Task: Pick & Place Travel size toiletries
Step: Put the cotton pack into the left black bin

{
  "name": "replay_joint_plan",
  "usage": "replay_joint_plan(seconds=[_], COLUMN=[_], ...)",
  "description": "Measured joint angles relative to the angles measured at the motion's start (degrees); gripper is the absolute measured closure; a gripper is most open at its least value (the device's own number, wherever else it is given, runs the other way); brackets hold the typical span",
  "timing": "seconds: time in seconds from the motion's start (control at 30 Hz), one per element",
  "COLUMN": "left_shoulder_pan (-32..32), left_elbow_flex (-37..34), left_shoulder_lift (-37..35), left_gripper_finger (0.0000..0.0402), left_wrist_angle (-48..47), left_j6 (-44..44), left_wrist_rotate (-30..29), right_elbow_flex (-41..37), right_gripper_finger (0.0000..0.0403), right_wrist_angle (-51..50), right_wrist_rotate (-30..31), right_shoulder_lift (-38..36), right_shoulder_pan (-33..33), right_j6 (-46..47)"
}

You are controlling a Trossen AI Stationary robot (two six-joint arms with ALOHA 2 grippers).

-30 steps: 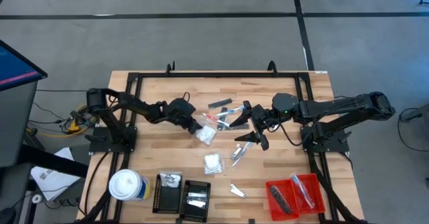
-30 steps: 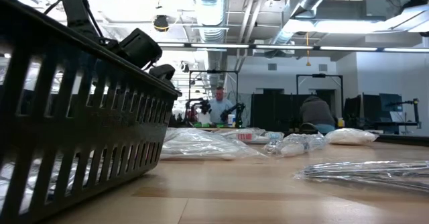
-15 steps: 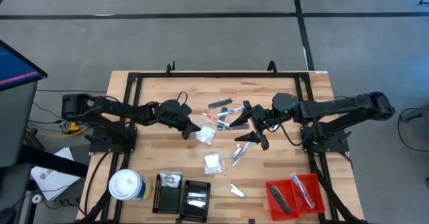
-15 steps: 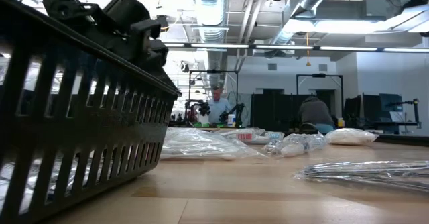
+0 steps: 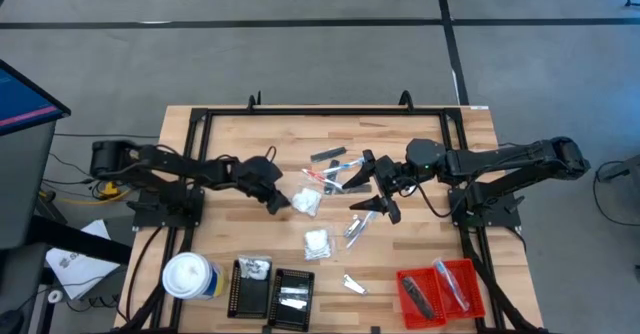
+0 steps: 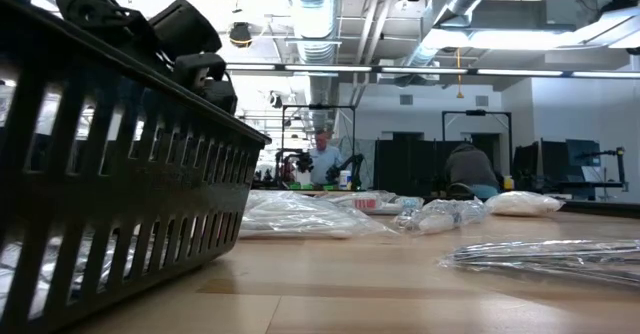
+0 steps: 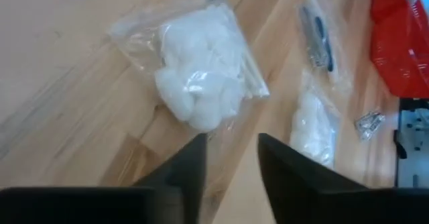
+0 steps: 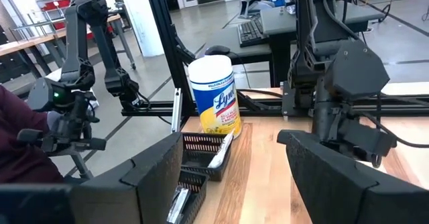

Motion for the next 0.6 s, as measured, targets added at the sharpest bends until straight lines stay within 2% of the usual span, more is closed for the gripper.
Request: replay_joint_plan(seconds=[0.17, 0.27, 0.4, 0.6], left_shoulder_pan=[1.47, 2.81, 4.07, 4.48], left_elbow_flex=[0.02, 0.02, 0.13, 0.2], left_shoulder_lift=[3.21, 6.5, 10.71, 12.4], left_gripper_finger=[0.0172, 0.0137, 0.0129, 0.0154], left_wrist_angle=[0.43, 2.69, 9.84, 12.87], left_j6=[-1.21, -0.18, 0.72, 0.88], left_wrist_rotate=[-1.43, -0.62, 3.24, 4.73], right_elbow_flex=[0.0, 0.0, -0.07, -0.03], right_gripper_finger=[0.0143, 0.0143, 0.0143, 0.0143], right_wrist_angle=[0.0, 0.18, 1.11, 3.17], right_wrist_rotate=[0.06, 0.13, 0.13, 0.11], right_shoulder_lift=[0.0, 0.23, 0.96, 1.91], right_shoulder_pan=[0.02, 0.02, 0.0, -0.02], right_j6=[0.0, 0.0, 0.02, 0.04])
